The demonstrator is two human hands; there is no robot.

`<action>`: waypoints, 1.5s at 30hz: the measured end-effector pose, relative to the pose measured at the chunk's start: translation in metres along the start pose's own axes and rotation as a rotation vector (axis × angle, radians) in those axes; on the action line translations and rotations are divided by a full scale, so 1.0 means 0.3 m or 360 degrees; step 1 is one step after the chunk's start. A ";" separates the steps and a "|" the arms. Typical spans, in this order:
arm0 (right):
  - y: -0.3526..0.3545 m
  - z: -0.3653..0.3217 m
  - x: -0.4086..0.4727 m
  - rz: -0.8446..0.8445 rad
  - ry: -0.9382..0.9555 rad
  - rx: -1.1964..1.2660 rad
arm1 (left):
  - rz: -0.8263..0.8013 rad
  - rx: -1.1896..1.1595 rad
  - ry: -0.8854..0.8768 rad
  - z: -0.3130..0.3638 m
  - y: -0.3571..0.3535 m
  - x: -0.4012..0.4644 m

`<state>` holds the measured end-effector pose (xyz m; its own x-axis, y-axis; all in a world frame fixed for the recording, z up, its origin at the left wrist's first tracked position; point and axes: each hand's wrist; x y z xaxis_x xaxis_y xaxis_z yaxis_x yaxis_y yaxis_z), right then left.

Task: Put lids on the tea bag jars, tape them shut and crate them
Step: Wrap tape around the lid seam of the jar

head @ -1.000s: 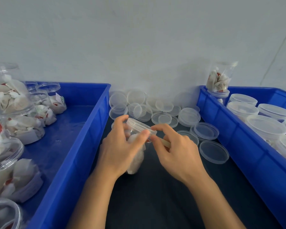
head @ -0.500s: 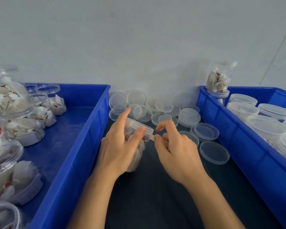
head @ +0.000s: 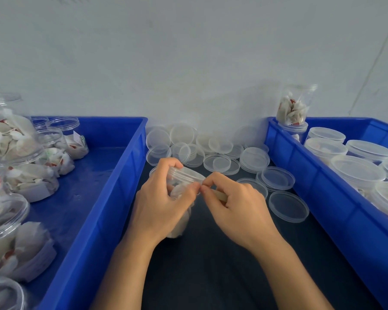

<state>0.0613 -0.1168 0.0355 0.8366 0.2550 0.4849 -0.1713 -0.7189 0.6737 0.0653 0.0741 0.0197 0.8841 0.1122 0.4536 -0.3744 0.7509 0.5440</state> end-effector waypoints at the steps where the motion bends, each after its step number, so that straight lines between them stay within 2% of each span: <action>1: -0.001 -0.001 0.000 0.0019 -0.0002 -0.0016 | 0.0002 0.0013 -0.0006 0.001 -0.002 0.001; 7: -0.018 -0.021 0.003 0.0191 -0.0019 -0.0154 | 0.0099 0.0099 -0.0029 0.011 -0.002 -0.002; 15: -0.047 -0.049 0.007 0.0402 -0.0066 -0.0233 | 0.0256 0.0122 0.0092 0.042 -0.016 -0.013; 22: -0.057 -0.043 0.015 0.0534 -0.0165 -0.0310 | 0.0512 0.0390 0.0240 0.103 -0.067 -0.031; 25: -0.061 -0.030 0.019 0.0562 -0.0207 -0.0332 | 0.0597 0.0501 0.0239 0.115 -0.085 -0.032; 35: -0.083 -0.002 0.047 0.0509 -0.0452 -0.0278 | 0.0644 0.0670 0.0181 0.123 -0.130 -0.020; 37: -0.061 0.014 0.066 0.0514 -0.0584 -0.0279 | 0.0702 0.0595 0.0190 0.115 -0.116 -0.026; 40: 0.028 0.096 0.092 0.0657 -0.0891 -0.0131 | 0.0903 0.0333 0.0180 0.100 -0.067 -0.031; 42: 0.028 0.096 0.085 0.0645 -0.0800 -0.0082 | 0.0950 0.0169 0.0143 0.081 -0.046 -0.034; 45: -0.020 0.048 0.072 0.0593 -0.0585 -0.0041 | 0.0724 0.0019 0.0101 0.052 -0.080 -0.026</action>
<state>0.0880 -0.1164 0.0340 0.8431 -0.2622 0.4695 -0.5009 -0.7005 0.5084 0.0631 0.0449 0.0142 0.6442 0.4691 0.6041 -0.7315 0.6086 0.3075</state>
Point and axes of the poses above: each hand's wrist, its own x-axis towards the middle knuckle, its own y-axis out of the back of the hand, z = x × y, and after that the axes turned 5 degrees about x, right-handed
